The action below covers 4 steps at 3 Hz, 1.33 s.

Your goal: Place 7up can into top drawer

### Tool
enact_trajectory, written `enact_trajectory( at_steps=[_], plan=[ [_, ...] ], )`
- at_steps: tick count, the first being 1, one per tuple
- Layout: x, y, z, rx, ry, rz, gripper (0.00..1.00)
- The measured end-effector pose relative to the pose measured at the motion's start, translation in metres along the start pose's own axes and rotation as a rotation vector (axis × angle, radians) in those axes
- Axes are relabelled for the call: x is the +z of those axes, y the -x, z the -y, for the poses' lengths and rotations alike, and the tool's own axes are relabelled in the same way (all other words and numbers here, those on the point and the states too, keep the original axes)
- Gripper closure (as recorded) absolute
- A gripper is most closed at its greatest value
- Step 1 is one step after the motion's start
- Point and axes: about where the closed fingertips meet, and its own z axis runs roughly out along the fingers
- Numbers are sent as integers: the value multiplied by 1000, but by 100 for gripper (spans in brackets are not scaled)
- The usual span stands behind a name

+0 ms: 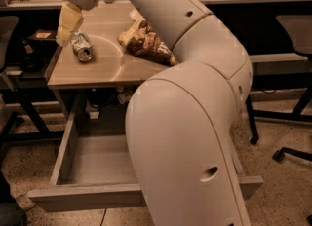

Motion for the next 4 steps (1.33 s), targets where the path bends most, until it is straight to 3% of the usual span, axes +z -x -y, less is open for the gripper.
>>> enact_trajectory(
  at_steps=[1,4],
  plan=[
    [0,0,0,0,0,0,0],
    [60,11,14,100,29,-46,0]
  ],
)
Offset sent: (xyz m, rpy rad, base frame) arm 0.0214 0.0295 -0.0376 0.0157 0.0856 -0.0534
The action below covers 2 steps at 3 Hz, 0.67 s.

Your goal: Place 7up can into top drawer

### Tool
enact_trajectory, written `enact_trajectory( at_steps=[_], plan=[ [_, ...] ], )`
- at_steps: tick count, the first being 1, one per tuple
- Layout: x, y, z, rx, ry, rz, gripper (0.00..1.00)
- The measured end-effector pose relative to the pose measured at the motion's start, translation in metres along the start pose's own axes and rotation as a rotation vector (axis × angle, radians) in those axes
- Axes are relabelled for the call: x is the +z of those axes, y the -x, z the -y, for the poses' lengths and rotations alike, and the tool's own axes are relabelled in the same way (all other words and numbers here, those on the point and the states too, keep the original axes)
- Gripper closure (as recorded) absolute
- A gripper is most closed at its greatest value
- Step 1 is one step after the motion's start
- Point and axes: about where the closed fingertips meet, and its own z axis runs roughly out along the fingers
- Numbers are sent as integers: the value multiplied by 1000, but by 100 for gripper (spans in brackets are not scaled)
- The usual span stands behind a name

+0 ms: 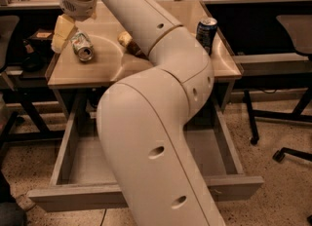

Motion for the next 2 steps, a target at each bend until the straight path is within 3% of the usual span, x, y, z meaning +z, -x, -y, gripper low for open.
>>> enact_trajectory(
  at_steps=[2],
  plan=[
    [25,4,11,44,2,-45,0]
  ],
)
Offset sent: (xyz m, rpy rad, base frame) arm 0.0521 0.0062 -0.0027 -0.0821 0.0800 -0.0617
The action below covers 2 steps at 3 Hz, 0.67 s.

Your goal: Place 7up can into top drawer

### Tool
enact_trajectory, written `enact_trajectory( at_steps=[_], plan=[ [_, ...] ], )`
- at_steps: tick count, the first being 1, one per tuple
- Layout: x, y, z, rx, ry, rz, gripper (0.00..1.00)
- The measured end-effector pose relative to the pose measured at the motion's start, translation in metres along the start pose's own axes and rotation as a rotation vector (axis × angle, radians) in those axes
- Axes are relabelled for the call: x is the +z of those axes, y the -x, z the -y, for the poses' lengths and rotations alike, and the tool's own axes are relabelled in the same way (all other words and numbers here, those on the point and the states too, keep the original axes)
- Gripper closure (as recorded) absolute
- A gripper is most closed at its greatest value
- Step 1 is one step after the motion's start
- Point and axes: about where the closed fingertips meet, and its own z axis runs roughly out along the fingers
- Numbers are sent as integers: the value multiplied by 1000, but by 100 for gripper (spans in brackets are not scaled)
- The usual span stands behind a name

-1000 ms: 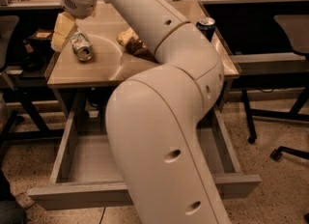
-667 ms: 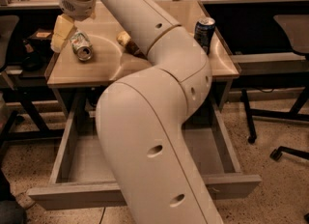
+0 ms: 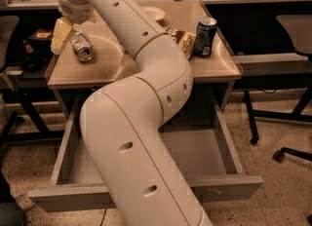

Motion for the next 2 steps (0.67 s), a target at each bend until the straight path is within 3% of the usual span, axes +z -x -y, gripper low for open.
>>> enact_trajectory(
  at_steps=[2],
  plan=[
    [20,-5,12,28,8,-11,0]
  ],
)
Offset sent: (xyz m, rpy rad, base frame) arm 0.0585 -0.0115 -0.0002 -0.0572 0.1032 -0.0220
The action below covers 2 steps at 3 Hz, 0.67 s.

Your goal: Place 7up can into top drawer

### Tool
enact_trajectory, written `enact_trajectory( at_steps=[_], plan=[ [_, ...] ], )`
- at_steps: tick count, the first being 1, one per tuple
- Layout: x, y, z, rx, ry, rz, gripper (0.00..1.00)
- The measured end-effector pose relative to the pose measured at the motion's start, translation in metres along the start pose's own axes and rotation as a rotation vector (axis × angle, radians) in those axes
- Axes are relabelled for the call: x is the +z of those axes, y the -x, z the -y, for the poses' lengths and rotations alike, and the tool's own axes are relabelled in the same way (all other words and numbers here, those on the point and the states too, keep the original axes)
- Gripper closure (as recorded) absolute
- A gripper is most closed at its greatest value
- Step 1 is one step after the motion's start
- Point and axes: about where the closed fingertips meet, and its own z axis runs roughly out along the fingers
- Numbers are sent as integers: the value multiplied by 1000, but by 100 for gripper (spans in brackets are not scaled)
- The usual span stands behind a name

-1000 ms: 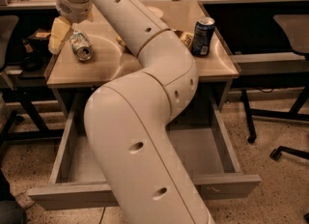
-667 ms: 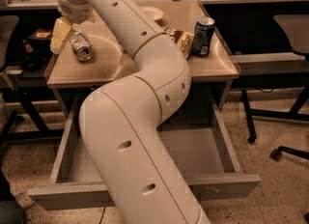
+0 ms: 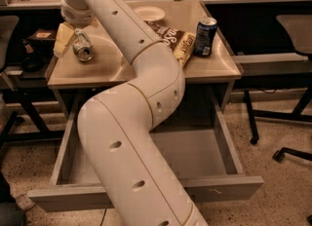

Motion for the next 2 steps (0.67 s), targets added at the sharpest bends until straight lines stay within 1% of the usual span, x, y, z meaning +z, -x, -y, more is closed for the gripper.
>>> enact_trajectory(
  at_steps=[1,2],
  plan=[
    [14,-8,5,18,20,-5,0],
    [20,-12,10,29,28,-1,0]
  ],
)
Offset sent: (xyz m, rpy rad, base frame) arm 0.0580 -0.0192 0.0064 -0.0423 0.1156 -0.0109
